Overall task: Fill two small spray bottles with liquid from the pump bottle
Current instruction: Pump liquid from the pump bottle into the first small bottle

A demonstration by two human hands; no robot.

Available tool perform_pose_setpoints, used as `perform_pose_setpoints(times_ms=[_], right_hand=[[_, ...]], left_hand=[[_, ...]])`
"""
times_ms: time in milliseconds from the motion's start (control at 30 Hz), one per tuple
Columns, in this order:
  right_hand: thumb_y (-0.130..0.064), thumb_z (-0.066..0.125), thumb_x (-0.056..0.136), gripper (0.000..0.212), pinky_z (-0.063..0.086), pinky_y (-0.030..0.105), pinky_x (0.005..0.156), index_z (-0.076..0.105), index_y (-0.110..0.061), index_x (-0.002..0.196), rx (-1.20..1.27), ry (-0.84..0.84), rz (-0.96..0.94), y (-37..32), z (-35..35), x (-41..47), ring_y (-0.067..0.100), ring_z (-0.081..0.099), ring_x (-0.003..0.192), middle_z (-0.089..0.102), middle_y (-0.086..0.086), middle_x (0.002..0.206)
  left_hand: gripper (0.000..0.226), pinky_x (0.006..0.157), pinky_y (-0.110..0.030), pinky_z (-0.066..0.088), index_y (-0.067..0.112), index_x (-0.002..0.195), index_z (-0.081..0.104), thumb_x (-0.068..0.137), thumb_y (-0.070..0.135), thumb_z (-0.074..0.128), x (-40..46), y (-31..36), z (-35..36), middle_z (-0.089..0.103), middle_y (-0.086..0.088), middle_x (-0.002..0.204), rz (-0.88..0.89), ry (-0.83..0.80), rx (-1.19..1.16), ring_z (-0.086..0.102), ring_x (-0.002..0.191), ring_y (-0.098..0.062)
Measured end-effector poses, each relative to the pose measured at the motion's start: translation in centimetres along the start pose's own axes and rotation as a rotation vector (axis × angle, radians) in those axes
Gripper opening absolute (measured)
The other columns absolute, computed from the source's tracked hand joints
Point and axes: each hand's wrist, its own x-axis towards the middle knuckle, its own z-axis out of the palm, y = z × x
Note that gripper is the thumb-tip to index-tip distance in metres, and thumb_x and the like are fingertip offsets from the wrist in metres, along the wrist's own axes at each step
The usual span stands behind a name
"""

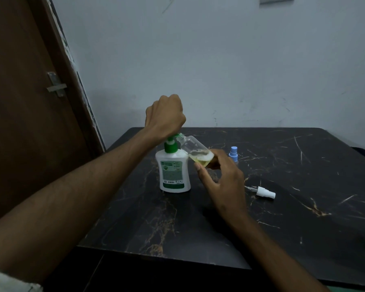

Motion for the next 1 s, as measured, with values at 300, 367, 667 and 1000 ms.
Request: perform_pose_setpoints(times_ms=[300, 367, 667, 1000], right_hand=[[-0.051, 0.062, 0.097, 0.033, 0.054, 0.023, 0.083, 0.063, -0.026, 0.119, 0.001, 0.004, -0.008, -0.20, -0.03, -0.10, 0.001, 0.062, 0.099, 0.066, -0.016, 0.106], [-0.048, 0.065, 0.097, 0.031, 0.054, 0.024, 0.083, 0.063, -0.026, 0.119, 0.003, 0.005, -0.011, -0.24, -0.04, -0.08, 0.002, 0.062, 0.099, 0.065, -0.017, 0.106], [-0.048, 0.064, 0.097, 0.032, 0.052, 0.020, 0.082, 0.065, -0.023, 0.118, 0.017, 0.001, -0.010, -0.34, -0.09, -0.17, 0.003, 0.063, 0.098, 0.067, -0.013, 0.105], [-0.047, 0.066, 0.096, 0.035, 0.051, 0.016, 0.084, 0.066, -0.021, 0.120, 0.017, -0.006, -0.014, -0.26, -0.06, -0.05, 0.003, 0.063, 0.100, 0.068, -0.012, 0.108]], left_hand=[[0.019, 0.057, -0.039, 0.047, 0.013, 0.068, 0.054, 0.079, -0.002, 0.052, 0.07, -0.15, 0.37, 0.054, -0.005, 0.068, 0.008, 0.007, 0.014, 0.051, 0.061, -0.024], [0.024, 0.052, -0.034, 0.037, 0.015, 0.062, 0.044, 0.077, -0.003, 0.051, 0.08, -0.12, 0.07, 0.044, -0.002, 0.060, 0.021, 0.009, 0.022, 0.043, 0.056, -0.022], [0.017, 0.056, -0.039, 0.045, 0.009, 0.067, 0.055, 0.078, -0.002, 0.051, -0.01, -0.22, 0.33, 0.056, -0.007, 0.067, -0.005, 0.006, 0.003, 0.053, 0.061, -0.026], [0.017, 0.065, -0.042, 0.054, 0.011, 0.079, 0.064, 0.085, 0.000, 0.052, 0.17, -0.29, 0.25, 0.067, -0.010, 0.082, 0.005, 0.021, 0.008, 0.056, 0.068, -0.023]])
